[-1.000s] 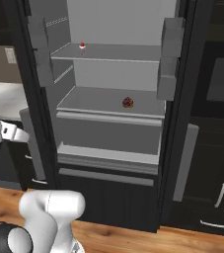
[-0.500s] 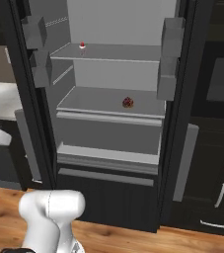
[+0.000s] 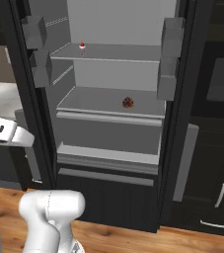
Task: Take the cakes from the fridge and place them on the empty tray on the dining counter.
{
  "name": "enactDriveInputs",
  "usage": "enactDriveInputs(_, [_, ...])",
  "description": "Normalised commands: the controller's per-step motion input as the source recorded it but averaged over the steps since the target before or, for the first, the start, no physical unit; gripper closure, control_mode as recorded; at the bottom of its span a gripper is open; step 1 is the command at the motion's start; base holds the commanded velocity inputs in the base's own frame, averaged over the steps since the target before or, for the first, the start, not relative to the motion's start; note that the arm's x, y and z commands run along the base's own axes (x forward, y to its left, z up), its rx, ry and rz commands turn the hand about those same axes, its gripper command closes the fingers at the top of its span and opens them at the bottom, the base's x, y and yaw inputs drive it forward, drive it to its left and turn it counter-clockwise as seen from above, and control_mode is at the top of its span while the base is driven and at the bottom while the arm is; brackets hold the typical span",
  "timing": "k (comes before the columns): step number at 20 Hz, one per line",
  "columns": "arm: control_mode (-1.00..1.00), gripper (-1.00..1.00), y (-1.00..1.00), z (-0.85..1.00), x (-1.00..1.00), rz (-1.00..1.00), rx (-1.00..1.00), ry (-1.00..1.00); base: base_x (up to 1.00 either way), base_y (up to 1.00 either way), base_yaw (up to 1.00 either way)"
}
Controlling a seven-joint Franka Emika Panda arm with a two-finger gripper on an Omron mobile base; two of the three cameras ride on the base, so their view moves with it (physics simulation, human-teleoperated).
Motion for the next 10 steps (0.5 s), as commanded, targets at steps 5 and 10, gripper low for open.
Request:
enactDriveInputs(5, [-1.00,-1.00,-1.00,0.00,-0.04,0.17,-0.01,0.00,0.00,0.00,0.00])
enactDriveInputs(10, [-1.00,-1.00,-0.60,0.00,0.00,0.00,0.01,0.01,0.00,0.00,0.00])
